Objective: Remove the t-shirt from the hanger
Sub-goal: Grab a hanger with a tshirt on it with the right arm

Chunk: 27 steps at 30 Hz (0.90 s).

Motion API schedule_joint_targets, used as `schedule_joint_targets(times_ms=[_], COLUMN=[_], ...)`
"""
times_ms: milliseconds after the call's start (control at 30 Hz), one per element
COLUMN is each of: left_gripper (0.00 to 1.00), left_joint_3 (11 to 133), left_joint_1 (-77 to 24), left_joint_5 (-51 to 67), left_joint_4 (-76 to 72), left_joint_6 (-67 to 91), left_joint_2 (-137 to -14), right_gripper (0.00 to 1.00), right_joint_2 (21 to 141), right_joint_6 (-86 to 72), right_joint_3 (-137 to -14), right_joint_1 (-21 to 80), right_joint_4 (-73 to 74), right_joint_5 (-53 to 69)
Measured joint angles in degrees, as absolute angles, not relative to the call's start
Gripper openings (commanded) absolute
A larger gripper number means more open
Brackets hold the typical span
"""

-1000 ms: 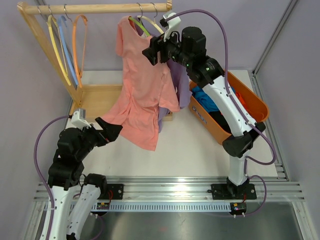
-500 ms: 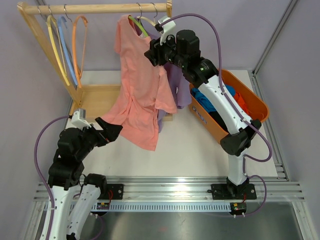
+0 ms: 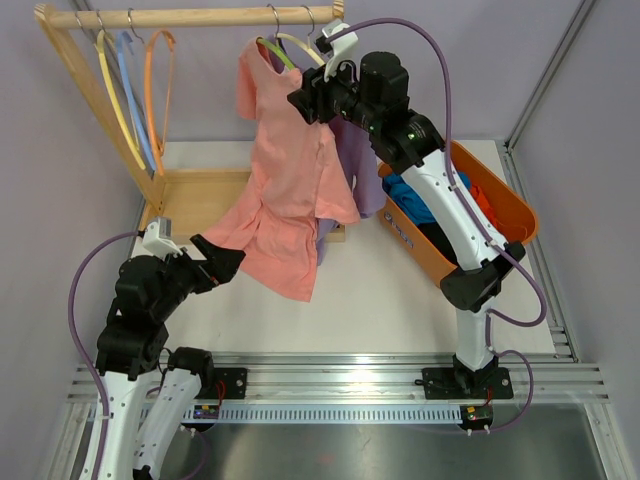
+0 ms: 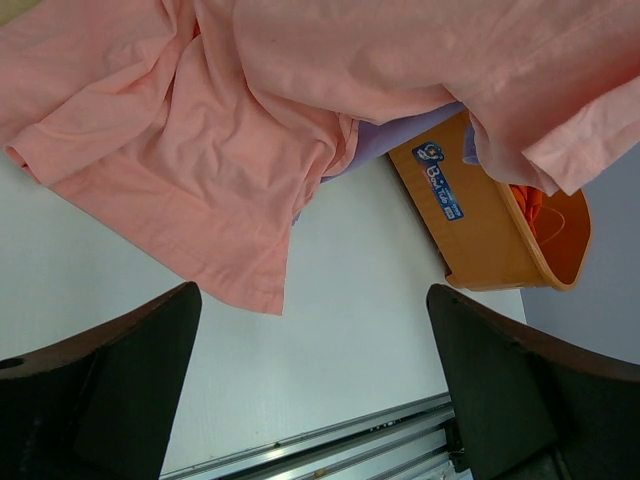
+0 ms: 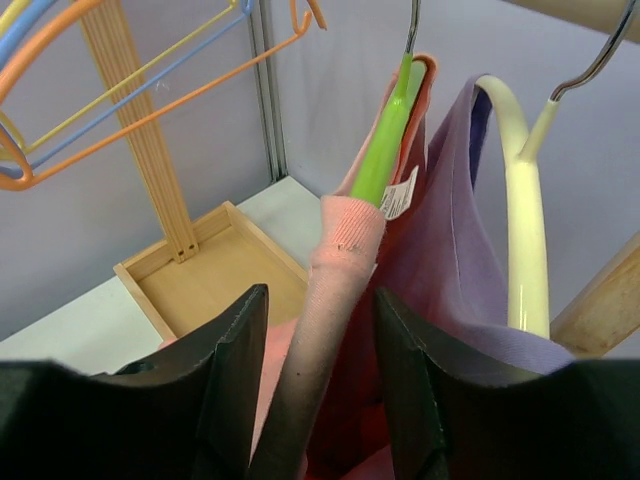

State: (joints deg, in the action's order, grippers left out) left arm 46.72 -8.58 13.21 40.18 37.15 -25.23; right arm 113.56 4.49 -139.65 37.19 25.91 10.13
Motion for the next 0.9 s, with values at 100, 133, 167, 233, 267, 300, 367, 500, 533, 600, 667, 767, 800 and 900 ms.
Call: schedule_joint_targets(times_ms=[100,133,167,233,267,300,367,500,533,600,667,767,800,900], left_gripper=[0.99,0.99,0.99,0.99,0.99,0.99,0.99,0.99,0.99,0.99,0.99,0.99,0.99,0.99], left_joint_3=[46.72,46.72,46.72,46.72,46.72,46.72,46.72,46.72,46.72,46.72,46.72,46.72,46.72,46.68], left_joint_1=[-8.58,-8.58,-8.58,-8.58,-8.58,-8.58,-8.58,-8.58,-8.58,-8.58,-8.58,-8.58,-8.58,-8.58], left_joint_5=[13.21,13.21,13.21,13.21,13.21,13.21,13.21,13.21,13.21,13.21,13.21,13.21,13.21,13.21], left_joint_4=[40.16,40.16,40.18,40.18,40.18,40.21,40.21,40.18,40.18,40.18,40.18,40.18,40.18,40.18], left_joint_6=[37.15,37.15,37.15,37.15,37.15,37.15,37.15,37.17,37.19,37.19,37.21,37.23,37.23,37.39], left_joint_2=[-25.23,-25.23,-25.23,-25.23,-25.23,-25.23,-25.23,-25.23,-25.23,-25.23,-25.23,-25.23,-25.23,-25.21], right_gripper=[0.37,0.39,0.44,0.49,0.50,0.55,0.61,0.68,0.68,0.68,0.65,0.59,0.55,0.35], right_joint_2=[113.56,113.56,113.56,113.56,113.56,113.56,113.56,113.56,113.56,113.56,113.51,113.51,113.51,113.51], right_joint_6=[4.23,4.14,4.03,3.75,3.60,3.40,3.01,2.26,2.17,1.89,1.63,1.32,1.21,1.10], right_joint_3=[-139.90,-139.83,-139.74,-139.55,-139.48,-139.46,-139.44,-139.44,-139.44,-139.35,-138.98,-138.10,-137.84,-137.58], right_joint_1=[37.19,37.19,37.19,37.19,37.19,37.19,37.19,37.19,37.19,37.19,37.19,37.19,37.19,37.19], right_joint_4=[25.54,25.56,25.58,25.54,25.54,25.56,25.54,25.23,25.23,25.23,25.23,25.41,25.56,26.35], right_joint_5=[10.20,10.20,10.20,10.20,10.20,10.20,10.20,10.20,10.20,10.20,10.20,10.20,10.20,10.17])
